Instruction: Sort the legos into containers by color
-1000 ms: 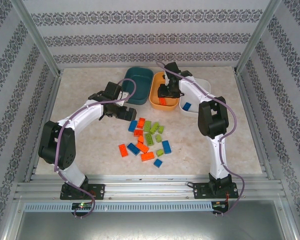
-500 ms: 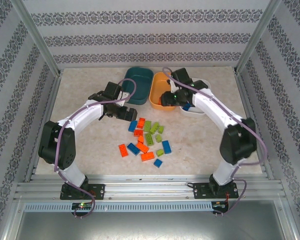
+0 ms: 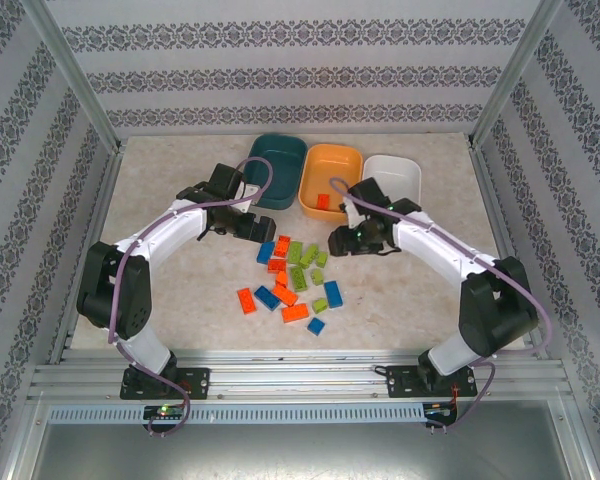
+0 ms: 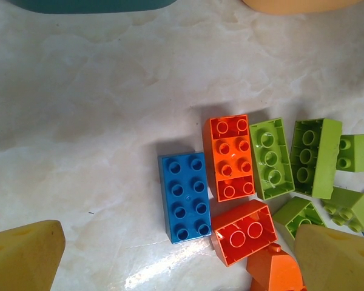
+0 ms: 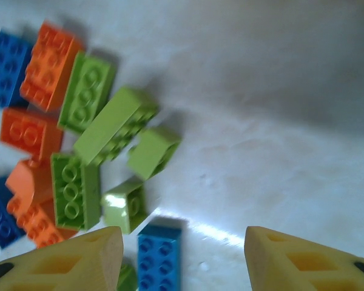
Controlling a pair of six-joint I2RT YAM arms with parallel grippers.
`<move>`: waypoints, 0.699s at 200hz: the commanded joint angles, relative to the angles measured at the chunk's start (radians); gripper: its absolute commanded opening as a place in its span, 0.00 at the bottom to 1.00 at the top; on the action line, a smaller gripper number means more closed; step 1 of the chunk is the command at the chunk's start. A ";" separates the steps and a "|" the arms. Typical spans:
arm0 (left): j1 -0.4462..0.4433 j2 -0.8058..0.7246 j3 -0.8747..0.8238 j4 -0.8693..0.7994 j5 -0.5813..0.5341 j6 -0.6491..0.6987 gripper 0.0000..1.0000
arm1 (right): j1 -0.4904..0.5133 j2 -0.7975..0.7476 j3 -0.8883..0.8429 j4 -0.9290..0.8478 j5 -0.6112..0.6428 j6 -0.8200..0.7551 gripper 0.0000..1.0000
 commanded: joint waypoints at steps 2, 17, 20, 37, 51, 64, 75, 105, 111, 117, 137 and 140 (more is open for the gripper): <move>0.005 -0.010 0.021 -0.013 0.022 0.002 0.97 | 0.039 0.004 -0.038 0.031 -0.025 0.019 0.56; 0.004 -0.013 0.020 -0.014 0.022 0.003 0.97 | 0.048 0.002 -0.057 0.032 0.032 0.040 0.56; 0.006 -0.013 0.020 -0.013 0.022 0.003 0.97 | 0.046 -0.001 -0.063 0.034 0.049 0.047 0.56; 0.005 -0.014 0.020 -0.012 0.021 0.002 0.98 | 0.028 -0.038 -0.087 0.046 0.119 0.058 0.56; 0.003 -0.013 0.020 -0.011 0.024 0.002 0.98 | -0.005 -0.073 -0.094 0.054 0.158 0.072 0.57; 0.004 -0.011 0.020 -0.011 0.027 0.000 0.98 | -0.070 -0.092 -0.090 0.077 0.142 0.081 0.57; 0.004 -0.011 0.021 -0.010 0.028 -0.001 0.98 | -0.133 -0.096 -0.072 0.087 0.140 0.077 0.57; 0.004 -0.015 0.021 -0.013 0.022 0.003 0.98 | -0.269 -0.041 -0.006 0.090 0.171 0.118 0.60; 0.004 -0.016 0.021 -0.013 0.020 0.002 0.98 | -0.292 -0.030 -0.002 0.111 0.178 0.136 0.61; 0.004 -0.016 0.019 -0.013 0.020 0.004 0.98 | -0.312 -0.022 -0.007 0.142 0.182 0.158 0.61; 0.004 -0.013 0.020 -0.012 0.020 0.003 0.98 | -0.362 0.033 -0.003 0.238 0.170 0.202 0.61; 0.004 -0.012 0.019 -0.013 0.020 0.003 0.98 | -0.366 0.046 0.003 0.245 0.162 0.203 0.60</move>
